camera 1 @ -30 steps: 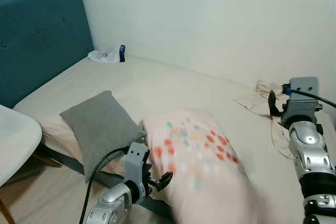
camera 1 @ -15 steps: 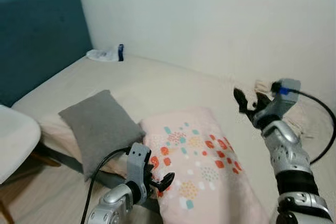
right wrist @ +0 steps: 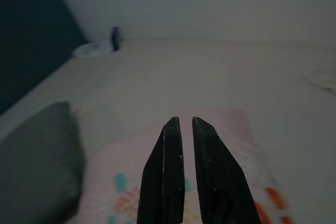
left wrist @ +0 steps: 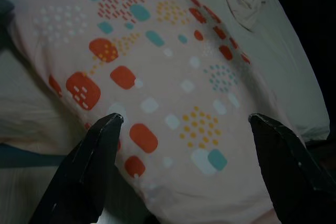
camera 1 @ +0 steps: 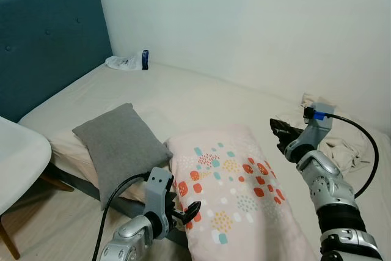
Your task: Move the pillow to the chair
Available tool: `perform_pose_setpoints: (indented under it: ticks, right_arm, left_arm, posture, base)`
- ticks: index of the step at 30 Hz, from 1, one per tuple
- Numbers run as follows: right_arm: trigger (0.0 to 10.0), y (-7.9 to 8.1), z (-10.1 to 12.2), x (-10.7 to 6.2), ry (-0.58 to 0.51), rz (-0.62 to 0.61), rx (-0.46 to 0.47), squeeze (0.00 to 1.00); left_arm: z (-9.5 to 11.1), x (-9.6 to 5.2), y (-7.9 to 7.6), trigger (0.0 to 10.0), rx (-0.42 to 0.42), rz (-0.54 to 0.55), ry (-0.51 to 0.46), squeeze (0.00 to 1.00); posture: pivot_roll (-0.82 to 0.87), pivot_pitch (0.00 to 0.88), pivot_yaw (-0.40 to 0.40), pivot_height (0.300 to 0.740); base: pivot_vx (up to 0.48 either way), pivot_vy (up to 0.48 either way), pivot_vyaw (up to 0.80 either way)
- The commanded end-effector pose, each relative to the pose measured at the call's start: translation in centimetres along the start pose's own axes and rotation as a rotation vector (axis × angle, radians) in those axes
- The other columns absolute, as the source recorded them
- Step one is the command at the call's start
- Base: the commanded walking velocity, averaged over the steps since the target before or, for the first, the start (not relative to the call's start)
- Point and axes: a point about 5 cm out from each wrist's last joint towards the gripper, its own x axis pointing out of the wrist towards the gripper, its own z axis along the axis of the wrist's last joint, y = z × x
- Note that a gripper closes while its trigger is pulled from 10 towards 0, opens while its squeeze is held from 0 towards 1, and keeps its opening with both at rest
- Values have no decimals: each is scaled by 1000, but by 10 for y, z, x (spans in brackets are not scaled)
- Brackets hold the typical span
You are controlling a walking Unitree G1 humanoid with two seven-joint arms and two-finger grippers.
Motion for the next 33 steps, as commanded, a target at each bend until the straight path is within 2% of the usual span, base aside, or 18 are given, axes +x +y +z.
perform_pose_setpoints:
  ticks: [1,4,7,10,14,15,16,17,33]
  right_arm:
    - [10000,-7,-1,0,8,-60,-20,0]
    - [10000,-8,-1,1,8,-67,-10,0]
    - [10000,-8,-2,3,-2,-81,39,0]
    - [10000,-9,-7,4,46,-96,12,0]
    - [10000,-10,-7,4,23,-125,10,0]
    - [10000,-9,-7,4,8,-126,3,671]
    - [10000,-9,-7,4,8,-126,3,671]
    - [10000,-8,-6,3,-12,-115,10,1000]
    - [10000,-7,-16,3,11,-122,-16,1000]
  left_arm:
    - [-1,0,2,10000,4,3,5,0]
    - [0,1,2,10000,3,4,2,0]
    - [0,1,2,10000,1,6,-1,0]
    - [0,1,2,10000,1,8,-4,0]
    - [1,1,2,10000,-1,10,-7,0]
    - [1,1,2,10000,-1,10,-8,0]
    - [1,1,2,10000,-1,10,-8,0]
    - [1,2,2,10000,-1,11,-8,0]
    - [4,4,3,10000,1,20,-23,0]
  posture:
    - [56,22,-67,740]
    - [57,23,-68,740]
    - [58,24,-71,740]
    - [58,23,-71,740]
    - [60,26,-73,740]
    - [62,24,-74,740]
    - [62,24,-74,740]
    - [62,24,-74,740]
    - [57,23,-78,740]
  base:
    - [0,0,0]
    - [0,0,0]
    - [0,0,0]
    - [0,0,-163]
    - [0,0,-228]
    - [0,0,0]
    - [0,0,0]
    - [0,0,0]
    - [0,0,0]
